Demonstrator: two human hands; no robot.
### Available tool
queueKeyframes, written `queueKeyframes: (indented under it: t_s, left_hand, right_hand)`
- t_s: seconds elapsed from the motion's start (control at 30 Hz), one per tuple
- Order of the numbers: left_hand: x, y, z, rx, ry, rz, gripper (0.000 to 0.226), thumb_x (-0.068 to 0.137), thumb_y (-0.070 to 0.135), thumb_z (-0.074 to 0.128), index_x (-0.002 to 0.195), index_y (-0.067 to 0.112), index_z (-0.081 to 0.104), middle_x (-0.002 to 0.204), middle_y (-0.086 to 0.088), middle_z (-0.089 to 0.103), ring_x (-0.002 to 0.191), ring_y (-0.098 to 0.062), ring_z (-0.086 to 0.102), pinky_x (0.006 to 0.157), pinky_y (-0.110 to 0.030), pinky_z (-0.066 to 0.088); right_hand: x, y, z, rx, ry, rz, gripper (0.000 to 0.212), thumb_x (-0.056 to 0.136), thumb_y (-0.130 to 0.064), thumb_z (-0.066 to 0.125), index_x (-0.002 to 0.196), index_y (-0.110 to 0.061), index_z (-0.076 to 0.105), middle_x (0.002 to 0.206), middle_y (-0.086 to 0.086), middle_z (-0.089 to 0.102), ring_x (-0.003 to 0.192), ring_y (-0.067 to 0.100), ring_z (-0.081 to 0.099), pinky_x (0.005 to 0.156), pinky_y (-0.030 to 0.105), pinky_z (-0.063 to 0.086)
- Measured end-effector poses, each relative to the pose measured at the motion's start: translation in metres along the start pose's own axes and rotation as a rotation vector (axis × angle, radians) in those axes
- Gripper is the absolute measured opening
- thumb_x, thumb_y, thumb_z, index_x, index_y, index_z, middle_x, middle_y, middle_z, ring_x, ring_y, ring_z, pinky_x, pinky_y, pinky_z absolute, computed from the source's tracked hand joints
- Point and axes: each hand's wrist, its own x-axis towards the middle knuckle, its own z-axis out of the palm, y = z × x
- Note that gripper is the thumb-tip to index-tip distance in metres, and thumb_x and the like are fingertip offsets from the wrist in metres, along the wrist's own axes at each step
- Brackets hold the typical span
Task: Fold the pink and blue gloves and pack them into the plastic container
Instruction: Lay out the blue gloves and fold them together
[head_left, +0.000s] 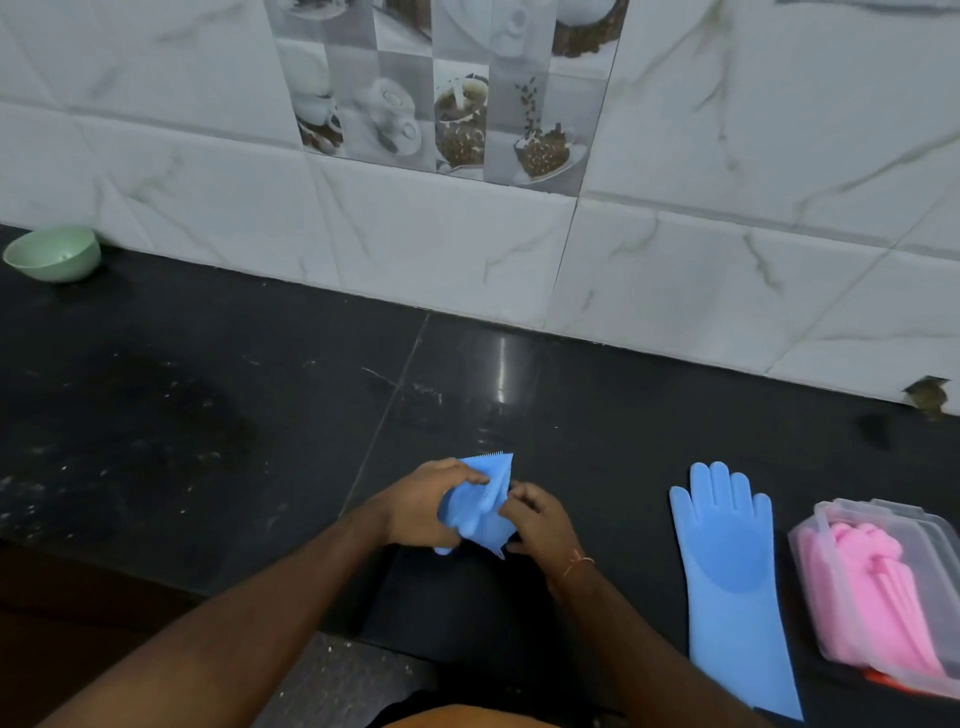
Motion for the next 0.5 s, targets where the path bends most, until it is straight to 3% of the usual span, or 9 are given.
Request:
queueKeyframes:
  t_s: [0.07, 0.13, 0.2, 0.23, 0.3, 0.37, 0.43, 0.5]
  left_hand:
    - [0.003, 0.003, -0.001, -0.086, 0.124, -0.021, 0.046, 0.083, 0.014, 0.084, 0.117, 0.042, 0.072, 0.119, 0.014, 0.07, 0.11, -0.007, 0.068, 0.094, -0.027, 0.054]
    - [0.01, 0.011, 0.0, -0.14, 0.381, -0.155, 0.031, 0.087, 0.013, 0.075, 0.097, 0.043, 0.073, 0.105, 0.015, 0.074, 0.103, -0.013, 0.074, 0.086, -0.026, 0.053]
    - [0.019, 0.02, -0.002, -0.177, 0.588, -0.427, 0.016, 0.09, 0.034, 0.074, 0.105, 0.027, 0.072, 0.112, 0.002, 0.073, 0.105, -0.022, 0.074, 0.084, -0.029, 0.053]
    - [0.025, 0.027, -0.004, -0.275, 0.559, -0.585, 0.039, 0.093, 0.052, 0.072, 0.112, 0.018, 0.071, 0.114, -0.005, 0.073, 0.102, -0.026, 0.074, 0.08, -0.031, 0.054]
    - [0.034, 0.042, -0.004, -0.656, 0.216, -0.81, 0.085, 0.095, 0.084, 0.045, 0.126, 0.009, 0.07, 0.114, -0.009, 0.078, 0.096, -0.027, 0.076, 0.073, -0.032, 0.057]
    - [0.039, 0.059, -0.003, -1.017, -0.1, -0.797, 0.108, 0.094, 0.094, 0.015, 0.134, 0.01, 0.071, 0.119, -0.01, 0.082, 0.107, -0.027, 0.076, 0.083, -0.036, 0.058]
    - [0.046, 0.074, 0.003, -1.267, -0.125, -0.678, 0.114, 0.092, 0.095, 0.007, 0.132, 0.013, 0.077, 0.129, -0.015, 0.08, 0.12, -0.034, 0.073, 0.103, -0.046, 0.055]
    - [0.051, 0.089, 0.011, -1.438, -0.076, -0.615, 0.11, 0.091, 0.097, 0.019, 0.115, 0.013, 0.087, 0.125, -0.02, 0.08, 0.112, -0.037, 0.078, 0.105, -0.053, 0.056]
  right_hand:
    - [-0.003, -0.015, -0.01, 0.098, 0.046, -0.056, 0.016, 0.095, -0.014, 0.063, 0.083, -0.02, 0.072, 0.086, 0.002, 0.074, 0.082, 0.019, 0.07, 0.068, 0.032, 0.055]
    - [-0.006, -0.029, -0.022, 0.215, 0.118, -0.16, 0.009, 0.087, -0.014, 0.062, 0.08, -0.012, 0.068, 0.092, -0.001, 0.078, 0.083, 0.015, 0.07, 0.067, 0.028, 0.053]
    - [-0.012, -0.042, -0.034, 0.266, 0.148, -0.304, 0.014, 0.09, -0.006, 0.061, 0.076, -0.009, 0.06, 0.111, 0.001, 0.081, 0.089, 0.016, 0.07, 0.073, 0.027, 0.054]
    - [-0.016, -0.048, -0.038, 0.262, 0.153, -0.365, 0.018, 0.092, -0.005, 0.061, 0.076, -0.013, 0.062, 0.118, 0.007, 0.079, 0.095, 0.019, 0.071, 0.078, 0.029, 0.056]
    - [-0.027, -0.058, -0.044, 0.197, 0.127, -0.497, 0.029, 0.092, -0.009, 0.062, 0.08, -0.034, 0.072, 0.124, 0.012, 0.077, 0.113, 0.023, 0.072, 0.092, 0.033, 0.058]
    - [-0.038, -0.061, -0.047, 0.098, 0.04, -0.605, 0.039, 0.092, -0.002, 0.06, 0.088, -0.039, 0.073, 0.128, 0.008, 0.076, 0.126, 0.025, 0.068, 0.105, 0.041, 0.055]
    - [-0.048, -0.055, -0.049, -0.094, -0.064, -0.664, 0.048, 0.094, 0.003, 0.061, 0.091, -0.044, 0.07, 0.131, 0.002, 0.075, 0.128, 0.02, 0.068, 0.106, 0.043, 0.055]
    - [-0.056, -0.046, -0.049, -0.327, -0.135, -0.685, 0.042, 0.093, -0.004, 0.066, 0.089, -0.046, 0.064, 0.131, -0.008, 0.075, 0.125, 0.012, 0.068, 0.105, 0.042, 0.055]
